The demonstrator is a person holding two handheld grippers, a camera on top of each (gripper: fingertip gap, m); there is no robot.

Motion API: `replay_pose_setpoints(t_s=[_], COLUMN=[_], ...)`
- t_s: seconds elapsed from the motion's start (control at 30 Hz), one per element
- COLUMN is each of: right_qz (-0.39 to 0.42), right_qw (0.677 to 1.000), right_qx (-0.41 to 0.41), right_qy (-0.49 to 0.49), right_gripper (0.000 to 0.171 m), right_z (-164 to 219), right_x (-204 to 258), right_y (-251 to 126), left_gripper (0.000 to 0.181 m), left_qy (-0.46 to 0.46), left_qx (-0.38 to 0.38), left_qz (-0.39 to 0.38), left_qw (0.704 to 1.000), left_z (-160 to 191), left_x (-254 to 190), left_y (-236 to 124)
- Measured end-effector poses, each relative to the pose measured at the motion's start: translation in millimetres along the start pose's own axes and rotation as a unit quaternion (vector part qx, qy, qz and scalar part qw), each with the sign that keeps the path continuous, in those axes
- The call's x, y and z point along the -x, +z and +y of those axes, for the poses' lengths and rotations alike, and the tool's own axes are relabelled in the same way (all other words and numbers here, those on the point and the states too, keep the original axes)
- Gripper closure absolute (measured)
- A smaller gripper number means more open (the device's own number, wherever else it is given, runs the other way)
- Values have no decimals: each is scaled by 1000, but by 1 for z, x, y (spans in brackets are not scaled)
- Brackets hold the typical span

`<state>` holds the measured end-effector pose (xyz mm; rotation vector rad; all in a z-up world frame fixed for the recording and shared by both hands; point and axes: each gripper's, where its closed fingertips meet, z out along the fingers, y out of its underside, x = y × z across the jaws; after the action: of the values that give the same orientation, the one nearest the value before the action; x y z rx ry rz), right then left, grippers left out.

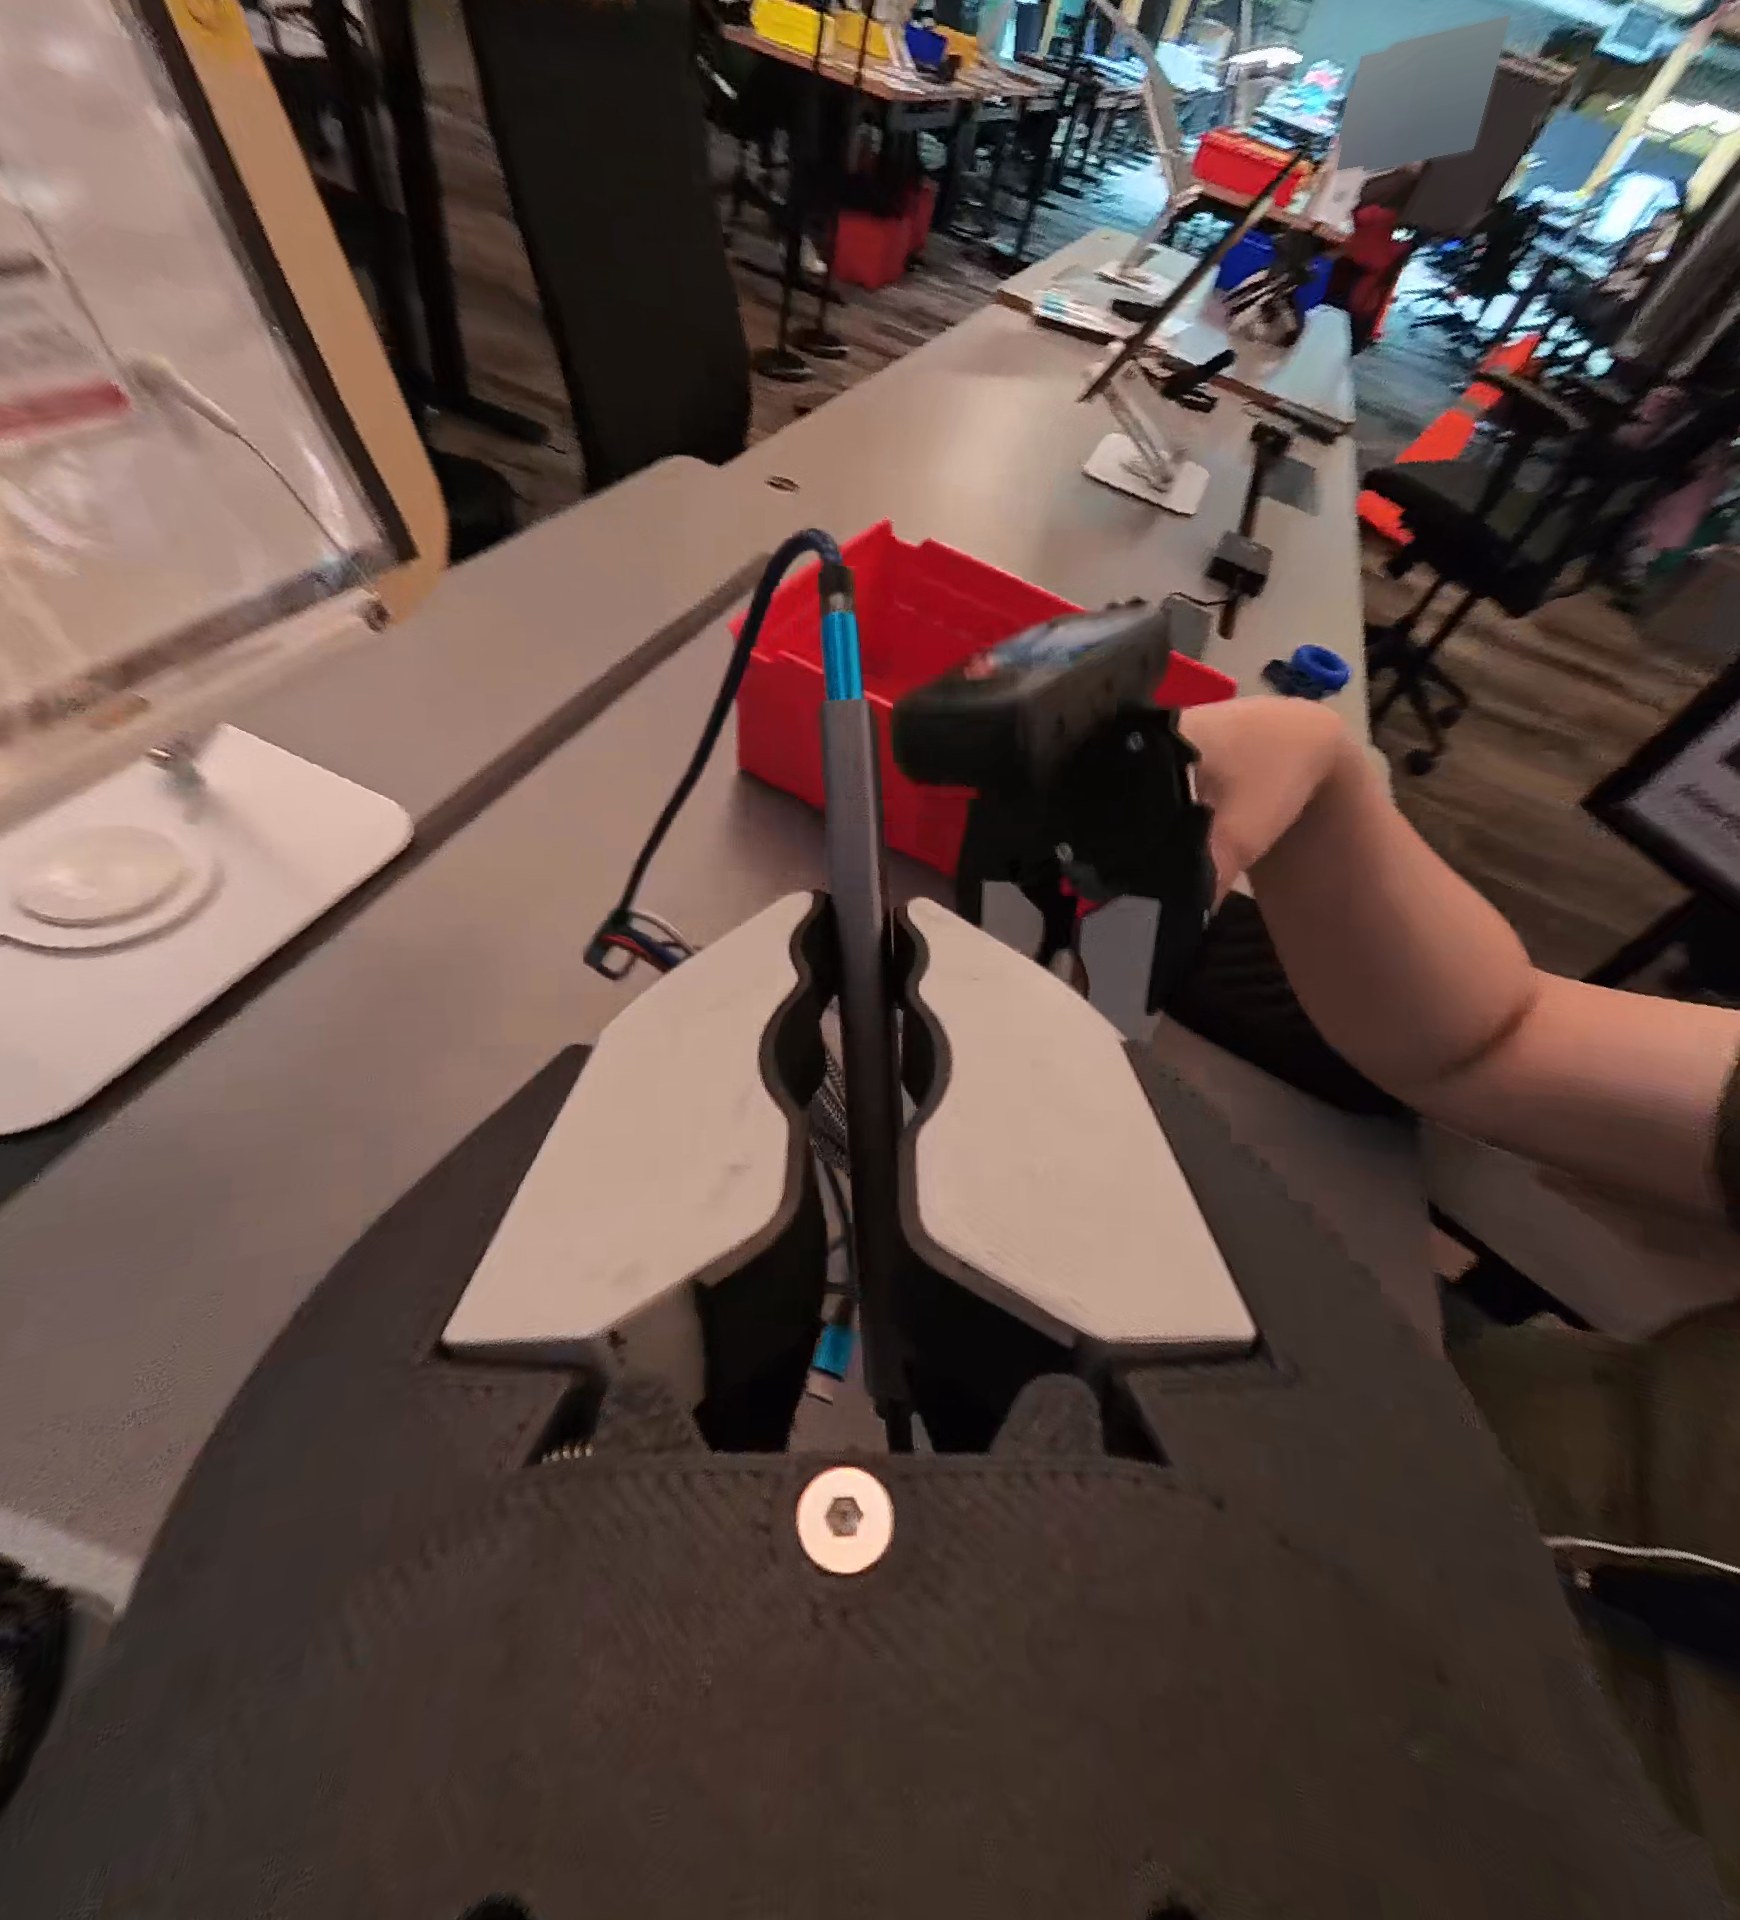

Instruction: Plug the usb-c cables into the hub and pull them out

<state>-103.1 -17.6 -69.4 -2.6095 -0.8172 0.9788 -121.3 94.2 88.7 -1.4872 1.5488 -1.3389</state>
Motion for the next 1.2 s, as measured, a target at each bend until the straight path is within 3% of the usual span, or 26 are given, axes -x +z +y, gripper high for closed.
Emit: replay_pose_setpoints(t_s=[0.17, 0.23, 0.3, 0.37, 0.43, 0.5, 0.6, 0.7, 0.8, 0.97, 1.07, 1.2], right_qz=[15, 67, 144, 219, 322, 430, 538, 580, 628, 678, 681, 689], right_qw=[988, 966, 912, 831, 742, 662, 548, 526, 465, 372, 357, 396], right_qx=[-149, -237, -348, -452, -505, -491, -403, -287, -230, -207, -205, -191], right_qy=[-23, -74, -164, -240, -301, -368, -498, -551, -580, -600, -606, -577], right_gripper=[145, 139, 137, 135, 118, 114, 114, 114, 115, 142, 145, 146], right_z=[-37, -64, -95, -114, -117, -110, -102, -104, -107, -106, -103, -100], right_x=[9, 9, 15, 28, 34, 39, 53, 41, 34, 32, 27, 6], right_y=[-48, -71, -98, -122, -142, -153, -140, -111, -102, -101, -101, -109], left_gripper=[172, 173, 173, 173, 173, 173, 173, 173, 173, 172, 169, 155], left_qy=[-23, -26, -40, -54, -62, -64, -74, -78, -94, -133, -149, -146], left_qx=[11, 18, 25, 34, 54, 86, 109, 133, 148, 166, 168, 120], left_qz=[26, 24, 34, 53, 65, 71, 78, 93, 117, 179, 193, 148], left_qw=[999, 999, 998, 997, 994, 992, 988, 984, 977, 961, 955, 971], left_z=[6, 8, 10, 13, 19, 29, 37, 46, 51, 58, 57, 38], left_x=[-1, -2, -7, -15, -22, -27, -31, -37, -48, -67, -65, -40], left_y=[4, 6, 10, 14, 18, 21, 27, 34, 42, 52, 52, 35])
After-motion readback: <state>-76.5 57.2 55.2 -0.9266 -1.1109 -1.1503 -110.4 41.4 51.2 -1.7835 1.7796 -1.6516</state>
